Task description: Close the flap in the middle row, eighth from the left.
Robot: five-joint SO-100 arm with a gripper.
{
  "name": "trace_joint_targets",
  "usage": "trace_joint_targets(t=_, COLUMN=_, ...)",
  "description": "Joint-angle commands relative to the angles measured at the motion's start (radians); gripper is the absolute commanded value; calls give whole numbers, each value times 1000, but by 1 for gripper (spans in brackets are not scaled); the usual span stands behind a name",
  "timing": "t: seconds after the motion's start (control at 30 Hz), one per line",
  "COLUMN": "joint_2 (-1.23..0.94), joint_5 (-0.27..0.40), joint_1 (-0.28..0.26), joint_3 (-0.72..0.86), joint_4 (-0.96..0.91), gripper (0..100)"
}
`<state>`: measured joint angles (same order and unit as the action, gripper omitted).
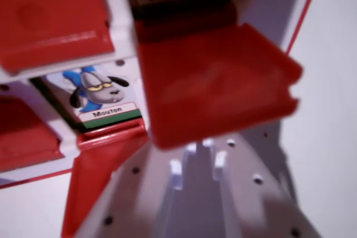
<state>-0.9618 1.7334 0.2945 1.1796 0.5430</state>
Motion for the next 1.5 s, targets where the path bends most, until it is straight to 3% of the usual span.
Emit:
trace_joint_targets(t=0.0, joint_2=-34, joint_5=-20, joint_1=-5, joint_3=-126, joint_4=-35, gripper=0)
trace_joint_targets(t=0.33, joint_2=-35, joint_5=-69, joint_1=-17, joint_3=-181, joint_4=-55, gripper=0)
trace_joint_targets(t=0.73, joint_2=12, joint_5=-75, joint_1=-17, joint_3=-176, joint_4=-207, gripper=0)
trace_joint_targets(t=1.2, joint_2=106, joint_5=-86, joint_1=-32, joint_3=-252, joint_4=-252, gripper=0)
trace_joint_targets(t=1.47, joint_2=35, joint_5=-97, joint_1=-34, joint_3=-187, joint_4=-244, gripper=0)
